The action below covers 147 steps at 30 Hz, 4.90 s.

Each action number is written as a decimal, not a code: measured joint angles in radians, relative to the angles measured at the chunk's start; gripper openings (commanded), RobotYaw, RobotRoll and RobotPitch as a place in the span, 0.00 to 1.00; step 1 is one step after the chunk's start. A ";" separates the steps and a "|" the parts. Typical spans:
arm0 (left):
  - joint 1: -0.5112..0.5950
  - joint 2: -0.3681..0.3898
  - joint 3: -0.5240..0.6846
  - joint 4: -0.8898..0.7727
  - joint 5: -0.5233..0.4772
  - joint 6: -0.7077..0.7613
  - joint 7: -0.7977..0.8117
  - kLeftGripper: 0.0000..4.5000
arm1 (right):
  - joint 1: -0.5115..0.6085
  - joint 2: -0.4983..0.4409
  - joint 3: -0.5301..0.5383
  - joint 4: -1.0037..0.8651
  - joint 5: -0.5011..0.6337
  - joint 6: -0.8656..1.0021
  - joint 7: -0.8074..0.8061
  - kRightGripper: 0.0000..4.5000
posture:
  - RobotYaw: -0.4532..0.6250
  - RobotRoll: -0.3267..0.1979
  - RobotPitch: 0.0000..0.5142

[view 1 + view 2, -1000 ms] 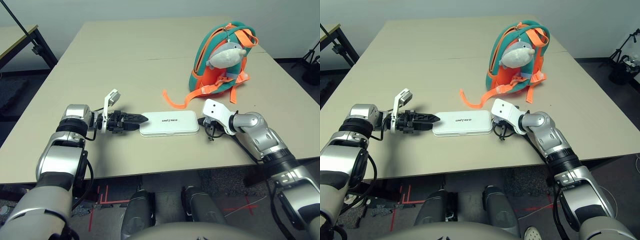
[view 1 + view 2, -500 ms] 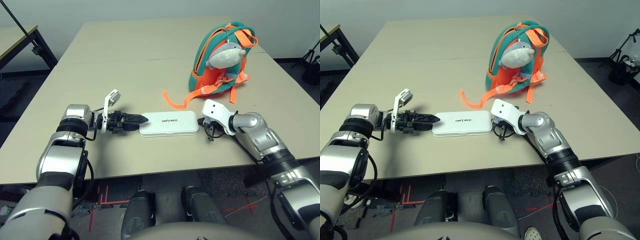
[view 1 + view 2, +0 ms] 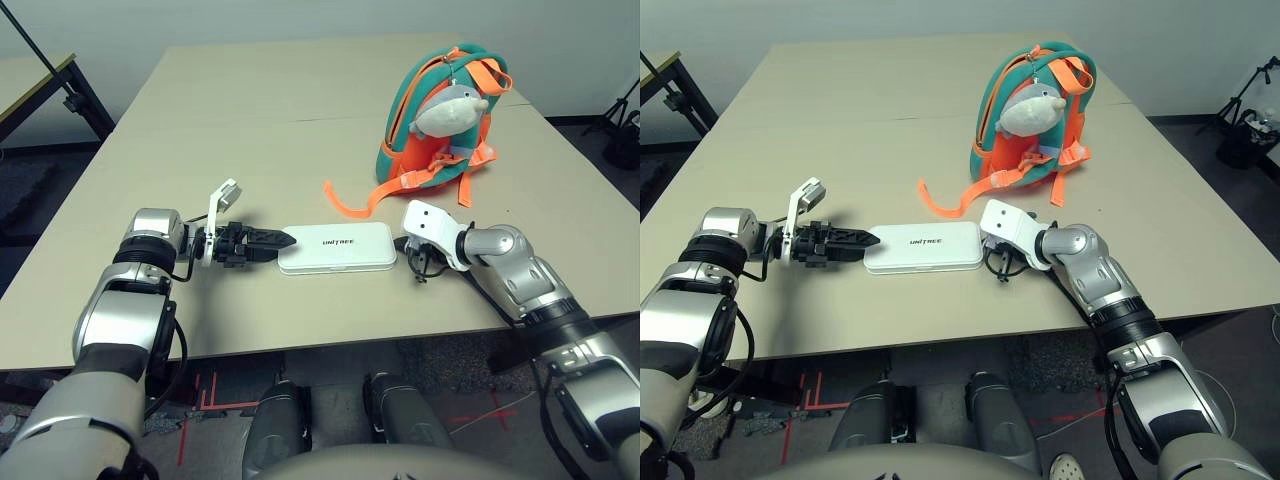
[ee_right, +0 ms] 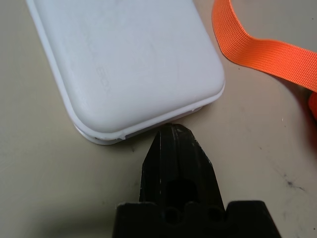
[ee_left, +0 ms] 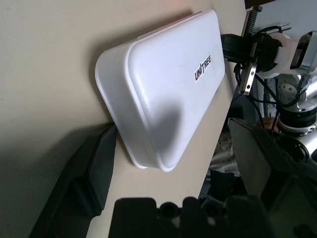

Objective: Put the pencil case into the backpack and zip it.

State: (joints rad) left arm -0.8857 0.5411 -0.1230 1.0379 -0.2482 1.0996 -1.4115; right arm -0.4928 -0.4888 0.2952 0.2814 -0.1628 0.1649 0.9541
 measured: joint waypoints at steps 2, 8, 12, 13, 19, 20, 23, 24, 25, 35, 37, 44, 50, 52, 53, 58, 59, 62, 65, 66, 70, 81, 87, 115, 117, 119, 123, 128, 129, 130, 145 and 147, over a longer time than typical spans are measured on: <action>-0.002 0.003 -0.005 0.002 0.000 0.000 -0.005 1.00 | -0.004 -0.001 0.000 0.007 0.000 -0.010 0.006 0.01 | 0.26 0.62 0.14; -0.003 0.010 -0.020 0.001 0.001 0.000 -0.016 1.00 | -0.016 -0.001 0.000 0.033 0.000 -0.040 0.015 0.01 | 0.27 0.62 0.14; -0.003 0.014 -0.026 0.000 0.001 0.000 -0.020 1.00 | -0.030 -0.005 0.001 0.055 -0.001 -0.057 0.020 0.01 | 0.27 0.62 0.14; -0.003 0.015 -0.027 0.000 0.001 0.000 -0.022 1.00 | -0.033 -0.006 0.001 0.061 -0.001 -0.061 0.023 0.01 | 0.27 0.62 0.14; -0.003 0.019 -0.034 -0.002 0.001 0.002 -0.026 1.00 | -0.039 -0.005 0.001 0.070 -0.001 -0.068 0.030 0.01 | 0.27 0.62 0.14; -0.003 0.020 -0.034 -0.002 0.000 0.003 -0.027 1.00 | -0.039 -0.005 0.001 0.070 -0.001 -0.068 0.030 0.01 | 0.27 0.62 0.14; -0.003 0.023 -0.030 0.000 -0.001 0.012 -0.027 1.00 | -0.041 -0.005 0.001 0.073 -0.001 -0.075 0.030 0.01 | 0.27 0.62 0.14; -0.003 0.024 -0.029 -0.001 -0.002 0.016 -0.027 1.00 | -0.042 -0.005 0.002 0.075 -0.001 -0.078 0.030 0.01 | 0.27 0.62 0.13; -0.003 0.026 -0.028 -0.001 -0.002 0.022 -0.028 1.00 | -0.043 -0.005 0.002 0.076 -0.001 -0.080 0.031 0.01 | 0.27 0.62 0.13; 0.000 0.076 -0.034 -0.003 -0.003 0.068 -0.052 1.00 | -0.071 -0.006 0.006 0.124 -0.002 -0.119 0.032 0.01 | 0.28 0.62 0.12; 0.004 0.089 -0.037 -0.007 -0.003 0.077 -0.055 1.00 | -0.074 -0.007 0.006 0.132 -0.002 -0.124 0.032 0.01 | 0.28 0.62 0.12; 0.023 0.089 -0.040 -0.030 -0.003 0.062 -0.054 1.00 | -0.076 -0.005 0.006 0.141 -0.003 -0.131 0.032 0.01 | 0.28 0.62 0.12; 0.012 0.058 -0.017 -0.007 -0.002 0.039 -0.029 1.00 | -0.072 0.001 0.008 0.135 -0.008 -0.125 0.033 0.01 | 0.26 0.62 0.13; 0.000 0.046 -0.012 0.006 -0.001 0.034 -0.016 1.00 | -0.066 0.004 0.009 0.122 -0.009 -0.118 0.033 0.01 | 0.26 0.62 0.12; -0.003 0.042 -0.011 0.009 -0.001 0.033 -0.012 1.00 | -0.064 0.006 0.011 0.117 -0.009 -0.116 0.034 0.01 | 0.25 0.62 0.13; -0.010 0.025 0.000 0.034 -0.001 0.020 -0.005 1.00 | -0.058 0.013 0.017 0.100 -0.011 -0.103 0.036 0.01 | 0.25 0.62 0.17; -0.011 0.024 0.001 0.037 0.000 0.019 -0.005 1.00 | -0.058 0.013 0.017 0.097 -0.011 -0.098 0.037 0.01 | 0.25 0.62 0.17; -0.012 0.022 0.004 0.039 0.002 0.015 -0.005 1.00 | -0.058 0.014 0.017 0.095 -0.011 -0.094 0.040 0.01 | 0.25 0.62 0.22; -0.012 0.021 0.003 0.039 0.006 0.006 -0.009 1.00 | -0.063 0.017 0.019 0.095 -0.011 -0.094 0.049 0.01 | 0.25 0.62 0.23; -0.012 0.021 0.003 0.039 0.009 0.002 -0.012 1.00 | -0.065 0.017 0.021 0.095 -0.011 -0.094 0.053 0.01 | 0.25 0.62 0.24; -0.012 0.022 0.002 0.039 0.013 -0.007 -0.020 1.00 | -0.065 0.025 0.039 0.079 -0.011 -0.093 0.068 0.01 | 0.25 0.62 0.23; -0.018 0.018 0.006 0.042 0.020 -0.039 -0.023 1.00 | -0.081 0.061 0.056 0.075 -0.012 -0.094 0.072 0.01 | 0.26 0.62 0.18; -0.017 0.013 0.027 0.047 0.020 -0.070 -0.009 0.87 | -0.083 0.059 0.062 0.077 -0.013 -0.105 0.073 0.00 | 0.26 0.62 0.17; -0.035 0.006 0.156 -0.097 -0.074 -0.028 0.010 0.31 | 0.009 -0.033 -0.206 -0.021 0.202 0.121 0.004 0.81 | 0.29 0.62 0.11; -0.017 0.010 0.164 -0.175 -0.097 -0.001 0.031 0.31 | 0.028 -0.046 -0.274 -0.074 0.256 0.189 -0.020 0.98 | 0.28 0.62 0.10; 0.002 0.018 0.178 -0.232 -0.116 0.020 0.051 0.31 | 0.045 -0.054 -0.325 -0.111 0.298 0.241 -0.043 1.00 | 0.28 0.62 0.09; 0.037 0.031 0.220 -0.341 -0.162 0.055 0.100 0.31 | 0.077 -0.066 -0.424 -0.166 0.367 0.331 -0.106 1.00 | 0.28 0.62 0.08; 0.043 0.031 0.287 -0.422 -0.216 0.062 0.173 0.31 | 0.076 -0.070 -0.537 -0.181 0.429 0.409 -0.222 1.00 | 0.27 0.62 0.05; 0.044 0.031 0.299 -0.433 -0.224 0.062 0.184 0.31 | 0.071 -0.069 -0.554 -0.180 0.435 0.415 -0.247 1.00 | 0.28 0.62 0.05; 0.044 0.032 0.313 -0.442 -0.232 0.062 0.197 0.31 | 0.059 -0.066 -0.573 -0.177 0.439 0.422 -0.280 1.00 | 0.28 0.62 0.05; 0.084 0.061 0.416 -0.572 -0.337 0.063 0.344 0.31 | -0.177 -0.003 -0.575 0.172 0.413 0.264 -0.466 1.00 | 0.35 0.62 0.02; 0.094 0.066 0.427 -0.595 -0.353 0.064 0.358 0.31 | -0.204 -0.002 -0.566 0.219 0.410 0.234 -0.462 1.00 | 0.36 0.62 0.02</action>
State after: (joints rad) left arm -0.7921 0.6071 0.3042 0.4431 -0.6007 1.1639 -1.0531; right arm -0.6964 -0.4910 -0.2703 0.5004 0.2471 0.3992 0.4917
